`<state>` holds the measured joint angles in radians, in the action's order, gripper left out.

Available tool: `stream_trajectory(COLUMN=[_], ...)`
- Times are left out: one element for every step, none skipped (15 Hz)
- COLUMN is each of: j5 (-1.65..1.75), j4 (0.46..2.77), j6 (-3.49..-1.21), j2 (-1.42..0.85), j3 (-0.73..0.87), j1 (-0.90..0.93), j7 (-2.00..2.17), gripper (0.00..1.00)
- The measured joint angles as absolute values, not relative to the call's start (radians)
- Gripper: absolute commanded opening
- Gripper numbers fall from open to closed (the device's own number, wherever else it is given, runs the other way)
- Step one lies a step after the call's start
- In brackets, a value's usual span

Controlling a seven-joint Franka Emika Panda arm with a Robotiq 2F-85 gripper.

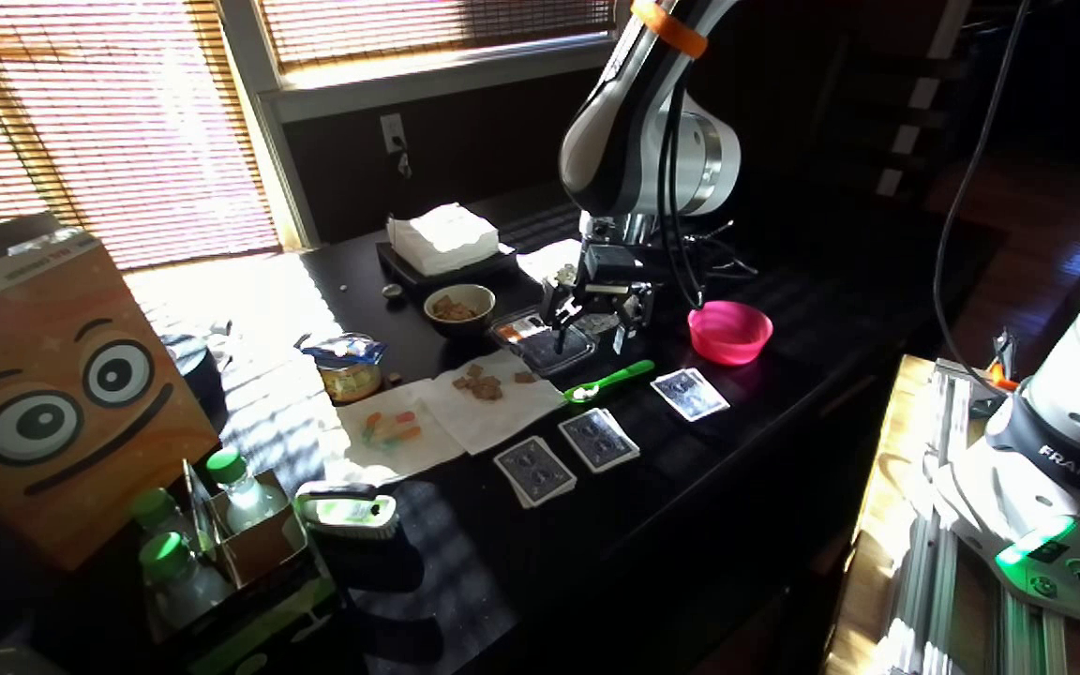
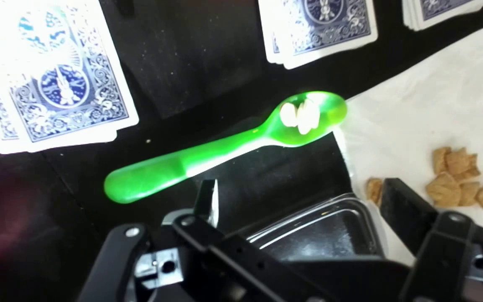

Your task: Put some of the contents in the bowl on the green spoon

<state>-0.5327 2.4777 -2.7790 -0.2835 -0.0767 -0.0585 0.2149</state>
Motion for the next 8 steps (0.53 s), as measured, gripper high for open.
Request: stream_trajectory(j5=[-0.503,-0.473,-0.438,-0.408,-0.387,-0.383,-0.383,-0.383], j4=[2.481,2.484,2.485,2.485,2.485,2.483,2.483,2.482], j6=[-2.776,-2.768,-2.755,-2.739,-2.719,-2.696,-2.675,-2.652], j2=[-0.284,-0.284,-0.284,-0.284,-0.284,-0.282,-0.279,-0.274], j3=[-0.049,-0.023,0.003,0.026,0.043,0.052,0.054,0.054], j1=[-0.042,-0.026,-0.008,0.009,0.023,0.031,0.033,0.033], j7=[0.275,0.335,0.396,0.453,0.498,0.527,0.547,0.562], gripper=[1.00,1.00,1.00,1.00,1.00,1.00,1.00,1.00])
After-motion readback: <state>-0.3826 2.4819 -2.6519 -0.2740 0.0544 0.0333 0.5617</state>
